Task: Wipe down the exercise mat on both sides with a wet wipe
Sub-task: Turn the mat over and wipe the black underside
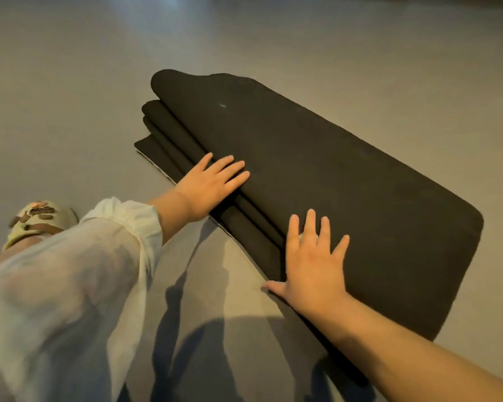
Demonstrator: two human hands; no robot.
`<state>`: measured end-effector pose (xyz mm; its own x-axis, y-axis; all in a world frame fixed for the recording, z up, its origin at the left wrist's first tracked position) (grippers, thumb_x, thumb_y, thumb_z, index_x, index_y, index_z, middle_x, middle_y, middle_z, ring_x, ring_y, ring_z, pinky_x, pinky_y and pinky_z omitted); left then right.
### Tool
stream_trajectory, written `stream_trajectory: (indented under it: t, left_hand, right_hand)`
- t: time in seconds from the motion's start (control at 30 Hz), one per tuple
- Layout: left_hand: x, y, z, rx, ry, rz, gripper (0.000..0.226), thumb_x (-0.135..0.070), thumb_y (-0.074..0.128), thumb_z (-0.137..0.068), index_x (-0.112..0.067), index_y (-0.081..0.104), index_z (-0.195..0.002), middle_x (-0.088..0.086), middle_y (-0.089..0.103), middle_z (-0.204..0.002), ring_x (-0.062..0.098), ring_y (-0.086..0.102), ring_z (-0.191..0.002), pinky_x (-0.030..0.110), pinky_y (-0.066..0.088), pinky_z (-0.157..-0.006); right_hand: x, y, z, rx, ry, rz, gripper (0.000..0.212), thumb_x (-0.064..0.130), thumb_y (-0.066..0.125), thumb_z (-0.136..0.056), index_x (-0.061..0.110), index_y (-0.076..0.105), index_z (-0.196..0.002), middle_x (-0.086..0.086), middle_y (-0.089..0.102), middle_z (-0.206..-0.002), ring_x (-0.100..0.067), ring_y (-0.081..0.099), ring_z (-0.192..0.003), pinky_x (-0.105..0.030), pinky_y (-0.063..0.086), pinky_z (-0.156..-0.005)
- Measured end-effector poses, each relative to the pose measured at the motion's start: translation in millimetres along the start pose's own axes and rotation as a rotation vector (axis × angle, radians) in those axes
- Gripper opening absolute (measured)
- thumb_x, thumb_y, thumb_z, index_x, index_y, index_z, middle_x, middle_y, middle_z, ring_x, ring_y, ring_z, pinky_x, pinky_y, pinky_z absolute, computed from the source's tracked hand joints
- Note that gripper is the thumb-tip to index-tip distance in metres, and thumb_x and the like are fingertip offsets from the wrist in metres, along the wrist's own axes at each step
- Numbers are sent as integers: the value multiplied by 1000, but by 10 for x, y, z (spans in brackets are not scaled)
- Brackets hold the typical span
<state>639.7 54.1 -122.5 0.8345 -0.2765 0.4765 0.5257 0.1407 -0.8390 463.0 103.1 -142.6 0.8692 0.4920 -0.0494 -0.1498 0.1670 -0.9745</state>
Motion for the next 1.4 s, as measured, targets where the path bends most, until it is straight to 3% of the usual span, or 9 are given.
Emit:
stream_trajectory:
  t: [0.2,0.4,0.53,0.93,1.0,1.07,1.17,1.3,1.4]
  left_hand:
    - [161,83,-167,50,-71,-124,115,-33,66,-81,-25,-30,-141,18,-13,-155,34,-6,-144,51,5,-114]
    - [-22,171,-358,209,44,-143,80,-19,54,-90,-16,2,-150,12,39,-139,25,42,-127,37,24,-111]
    - [-122,128,-335,237,110,-132,73,-19,49,-93,-12,4,-150,8,47,-130,23,51,-115,35,29,-108]
    - [-1510,-713,-572,93,124,148,74,-48,41,-95,-10,9,-150,13,46,-136,29,40,-125,43,16,-113]
    - [-1563,-768,-614,60,137,194,72,-46,41,-96,-10,10,-150,12,47,-135,28,42,-122,39,24,-110]
    - [-1475,-800,-623,26,177,292,69,-42,42,-95,-14,12,-150,10,48,-135,25,44,-120,34,34,-104]
    - [-1092,-886,-540,-21,214,574,65,-30,52,-92,-22,21,-149,7,45,-139,19,38,-128,28,32,-106]
    - [-469,-806,-338,-18,260,514,84,-26,62,-85,-34,8,-149,-2,18,-156,17,19,-141,28,17,-113]
    - [145,-269,-125,257,76,442,106,-39,67,-81,-54,-25,-133,-1,-2,-158,25,13,-143,35,18,-114]
  right_hand:
    - [111,272,-34,-17,-9,20,125,57,61,-79,16,-48,-122,-27,-19,-151,-47,-11,-140,-71,3,-103]
    - [247,416,-72,55,-81,37,92,22,55,-90,31,-18,-145,-31,-19,-149,-51,-13,-138,-71,-3,-102]
    - [116,391,-74,36,-216,107,81,15,49,-91,25,-7,-149,-31,-14,-151,-50,-7,-139,-66,2,-107]
    - [-2133,176,-333,12,-234,677,74,17,26,-100,28,-40,-132,-21,7,-150,-31,33,-124,-36,31,-96]
    - [-2183,81,-316,-18,-151,627,74,18,31,-98,27,-27,-142,-18,23,-140,-28,40,-117,-34,35,-91]
    - [-1988,-62,-226,-129,-128,436,75,24,55,-87,19,15,-151,-13,46,-124,-28,51,-106,-34,42,-80]
    - [-1340,-292,-60,-321,-273,138,82,32,81,-50,6,59,-125,-13,64,-101,-29,63,-80,-31,48,-63]
    - [-508,-313,-182,-282,-291,80,104,44,74,-61,1,29,-145,-10,52,-115,-27,55,-91,-35,43,-74]
    - [-41,-268,-333,-237,-273,123,111,41,69,-75,-1,-4,-147,-9,40,-120,-24,46,-103,-35,38,-83]
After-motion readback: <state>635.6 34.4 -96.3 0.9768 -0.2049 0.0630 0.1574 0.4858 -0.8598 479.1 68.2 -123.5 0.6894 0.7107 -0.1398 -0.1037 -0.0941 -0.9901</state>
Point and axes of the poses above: each hand's wrist, its own z-axis away from the middle knuckle, its own y-axis out of the palm, x = y × z, the point moved 10 cm from there along -z, towards the middle knuckle
